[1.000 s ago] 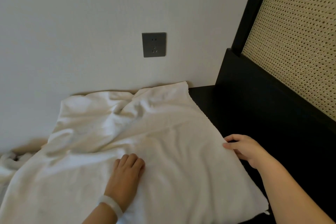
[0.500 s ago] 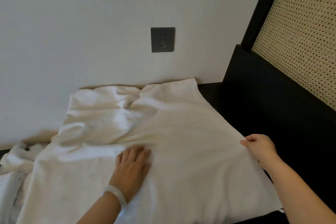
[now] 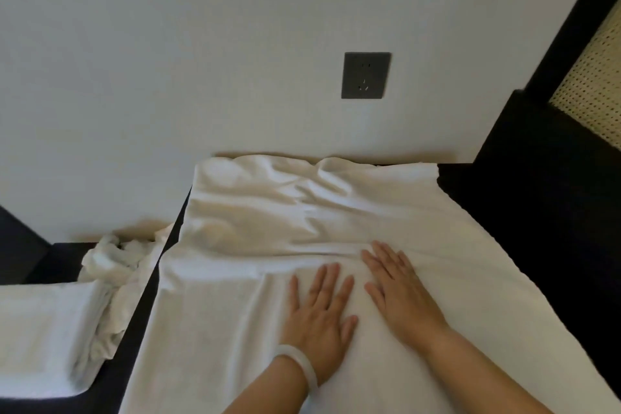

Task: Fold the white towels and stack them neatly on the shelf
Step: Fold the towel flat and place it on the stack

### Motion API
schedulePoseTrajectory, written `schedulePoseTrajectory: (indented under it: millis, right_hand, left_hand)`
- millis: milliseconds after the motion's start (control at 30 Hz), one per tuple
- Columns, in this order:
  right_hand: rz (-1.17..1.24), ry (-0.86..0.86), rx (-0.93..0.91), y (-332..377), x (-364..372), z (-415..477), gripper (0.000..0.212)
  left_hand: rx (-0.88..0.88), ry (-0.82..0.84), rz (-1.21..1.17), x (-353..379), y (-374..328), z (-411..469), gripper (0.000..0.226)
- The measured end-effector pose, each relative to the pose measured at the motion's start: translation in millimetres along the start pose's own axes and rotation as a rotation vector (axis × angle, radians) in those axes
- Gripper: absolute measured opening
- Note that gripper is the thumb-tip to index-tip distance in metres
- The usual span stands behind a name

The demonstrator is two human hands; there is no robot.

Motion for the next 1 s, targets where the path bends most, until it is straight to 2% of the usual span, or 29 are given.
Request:
schedulePoseTrajectory:
  millis: [167, 367, 600, 700, 800, 900, 1000]
  right_hand:
    - [-0.130, -0.077, 0.030, -7.5, 4.7, -0.2, 0.060]
    - [-0.149, -0.072, 0.044, -11.3, 8.8, -10.9, 0.063]
    - [0.036, -0.218, -0.052, 5.2, 0.0, -35.2, 0.058]
    - [0.053, -0.252, -0.182, 36.7, -6.7, -15.4, 0.057]
    - [-0.014, -0.172, -0.266, 73.9, 12.8, 25.5, 0.060]
    - [-0.069, -0.006, -0.188, 84.9, 34.7, 62.8, 0.063]
    - [-0.080, 0.022, -0.118, 82.7, 37.0, 74.6, 0.067]
  left_hand:
    - [-0.188, -0.053, 0.057, -2.7, 75.7, -18.4, 0.059]
    - [-0.502, -0.049, 0.089, -9.7, 170.7, -77.1, 0.055]
    - [-0.534, -0.151, 0.119, -18.8, 164.0, -127.0, 0.059]
    - [-0.498, -0.152, 0.127, -24.2, 155.0, -116.6, 0.056]
    - [-0.473, -0.093, 0.138, -19.1, 159.4, -87.7, 0.058]
    - [-0.575, -0.041, 0.083, -11.0, 183.1, -75.3, 0.059]
    - [-0.670, -0.016, 0.033, -10.6, 203.4, -76.3, 0.060]
Point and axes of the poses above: each hand's wrist, its own z-axis towards the middle knuckle, its own x-axis out of the palm, y = z × x, the point moved 9 cm from there along z, towards the middle knuckle, and after that the axes turned 11 degrees about x, right-handed, at the moved point
